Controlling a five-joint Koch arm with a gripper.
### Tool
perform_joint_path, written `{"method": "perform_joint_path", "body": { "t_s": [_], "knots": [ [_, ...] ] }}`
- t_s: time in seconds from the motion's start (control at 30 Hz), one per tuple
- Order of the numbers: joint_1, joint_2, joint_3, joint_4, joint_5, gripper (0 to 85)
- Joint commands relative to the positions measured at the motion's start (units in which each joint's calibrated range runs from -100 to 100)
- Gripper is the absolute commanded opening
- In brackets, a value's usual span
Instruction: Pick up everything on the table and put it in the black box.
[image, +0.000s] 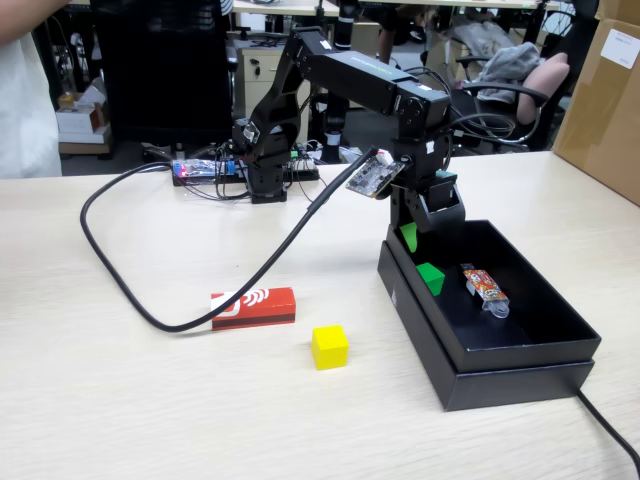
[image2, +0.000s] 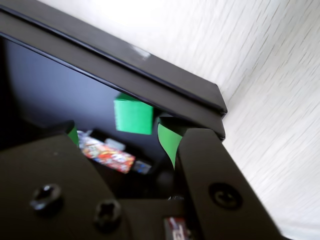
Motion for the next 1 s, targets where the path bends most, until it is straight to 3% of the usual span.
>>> {"method": "perform_joint_path", "body": {
  "t_s": [0.0, 0.2, 0.5, 0.63, 0.97],
  "knots": [
    [-1.7, -14.7, 8.3, -2.3, -0.9, 33.9],
    [-6.3, -27.8, 9.2, -3.7, -3.2, 37.0],
    [-18.5, -27.6, -19.1, -0.6, -10.0, 48.5],
    [-19.6, -24.3, -26.9, 2.8, -10.3, 48.8],
    [-20.8, -14.8, -21.3, 8.5, -10.7, 47.5]
  ]
}}
